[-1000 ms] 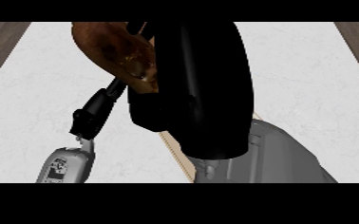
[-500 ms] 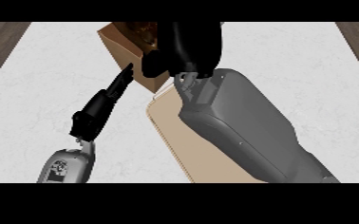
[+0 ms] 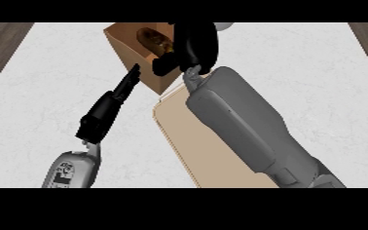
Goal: Pick the sweet potato from the tray and place it in the cardboard box
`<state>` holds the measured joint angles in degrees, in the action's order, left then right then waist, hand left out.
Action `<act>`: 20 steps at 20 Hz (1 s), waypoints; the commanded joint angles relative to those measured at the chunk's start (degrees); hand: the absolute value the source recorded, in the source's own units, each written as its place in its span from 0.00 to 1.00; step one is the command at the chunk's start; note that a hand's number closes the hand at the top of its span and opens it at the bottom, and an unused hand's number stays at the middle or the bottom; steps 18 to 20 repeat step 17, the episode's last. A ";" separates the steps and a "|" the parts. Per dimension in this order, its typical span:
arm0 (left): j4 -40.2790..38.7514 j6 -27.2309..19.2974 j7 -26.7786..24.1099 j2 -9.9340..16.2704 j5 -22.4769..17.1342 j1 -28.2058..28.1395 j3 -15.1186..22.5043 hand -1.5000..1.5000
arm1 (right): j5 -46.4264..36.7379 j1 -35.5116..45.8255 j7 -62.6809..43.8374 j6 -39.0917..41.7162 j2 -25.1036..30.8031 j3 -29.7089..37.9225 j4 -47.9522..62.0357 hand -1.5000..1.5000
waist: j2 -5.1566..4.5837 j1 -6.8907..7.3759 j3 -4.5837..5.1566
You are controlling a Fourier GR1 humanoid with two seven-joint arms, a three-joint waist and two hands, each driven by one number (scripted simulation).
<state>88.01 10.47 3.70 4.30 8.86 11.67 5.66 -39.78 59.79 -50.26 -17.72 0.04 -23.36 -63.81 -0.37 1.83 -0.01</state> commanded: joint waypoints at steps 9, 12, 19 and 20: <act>-1.02 1.25 0.95 0.51 -0.90 1.98 -1.40 0.50 | 17.71 -2.34 17.95 -18.94 -0.03 5.37 6.29 0.00 | -0.07 -0.37 -0.03; -0.03 0.09 1.98 0.05 -0.76 1.88 -1.82 0.50 | 19.41 -6.59 22.82 -26.90 -0.03 7.78 1.61 0.00 | 0.07 -0.97 -0.09; -1.32 0.79 -1.49 0.90 -0.26 -0.28 -1.71 0.50 | 30.27 -12.27 33.18 -27.46 0.66 14.68 -3.95 0.00 | -0.02 -1.28 -0.07; -1.32 0.79 -1.49 0.90 -0.26 -0.28 -1.71 0.50 | 30.27 -12.27 33.18 -27.46 0.66 14.68 -3.95 0.00 | -0.02 -1.28 -0.07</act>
